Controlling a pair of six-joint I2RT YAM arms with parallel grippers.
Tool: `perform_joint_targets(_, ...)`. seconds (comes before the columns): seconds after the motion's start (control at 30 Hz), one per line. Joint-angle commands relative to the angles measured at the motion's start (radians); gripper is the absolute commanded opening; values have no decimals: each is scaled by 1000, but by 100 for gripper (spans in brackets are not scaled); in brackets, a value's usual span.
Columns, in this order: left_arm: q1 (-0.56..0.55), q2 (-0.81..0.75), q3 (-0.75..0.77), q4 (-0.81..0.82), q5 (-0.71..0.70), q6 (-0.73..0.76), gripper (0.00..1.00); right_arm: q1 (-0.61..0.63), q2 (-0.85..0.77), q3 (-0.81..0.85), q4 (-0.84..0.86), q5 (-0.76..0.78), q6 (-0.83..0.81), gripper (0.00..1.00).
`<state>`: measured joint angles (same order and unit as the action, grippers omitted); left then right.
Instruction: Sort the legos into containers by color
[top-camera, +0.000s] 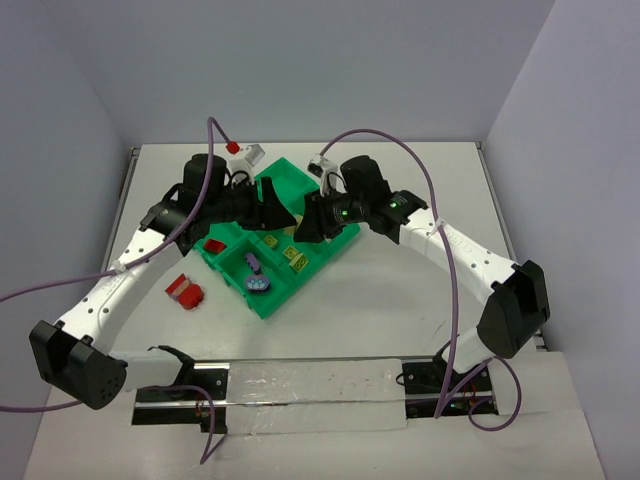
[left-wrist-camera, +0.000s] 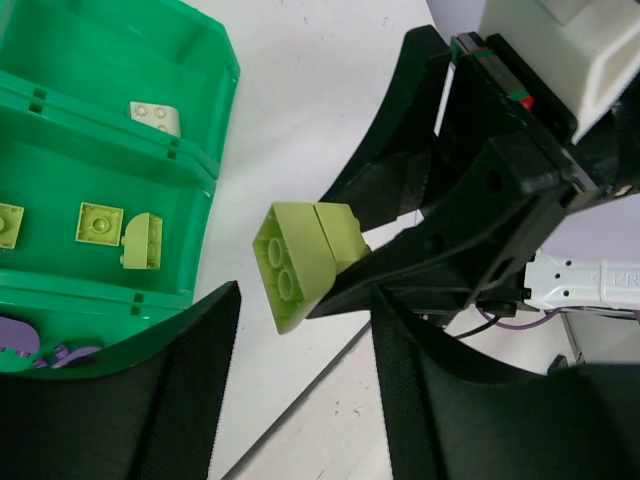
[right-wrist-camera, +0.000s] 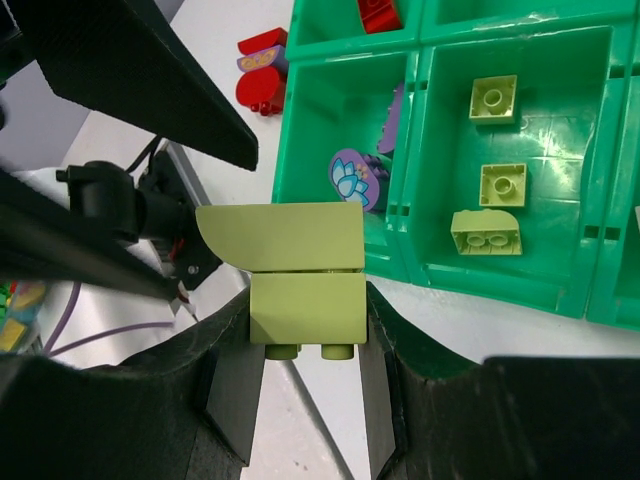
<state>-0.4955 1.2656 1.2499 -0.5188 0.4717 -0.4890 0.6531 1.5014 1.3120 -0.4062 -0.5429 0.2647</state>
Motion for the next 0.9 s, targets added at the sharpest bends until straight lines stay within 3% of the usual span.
perform_joint_targets(0.0, -5, 7, 36, 41, -21, 27, 58, 10, 5, 55, -12, -35, -25, 0)
perform_joint_targets(0.2, -8, 23, 32, 34, -28, 38, 50, 10, 13, 64, -14, -49, -25, 0)
perform_joint_targets(0.53, -25, 49, 31, 32, -10, 44, 48, 11, 19, 75, -15, -55, -21, 0)
perform_joint_targets(0.77, -28, 64, 28, 22, -2, 47, 35, 11, 17, 76, -8, -57, -15, 0)
perform_joint_targets(0.87, -28, 63, 28, 20, -8, 49, 16, 11, 22, 78, -5, -58, -11, 0)
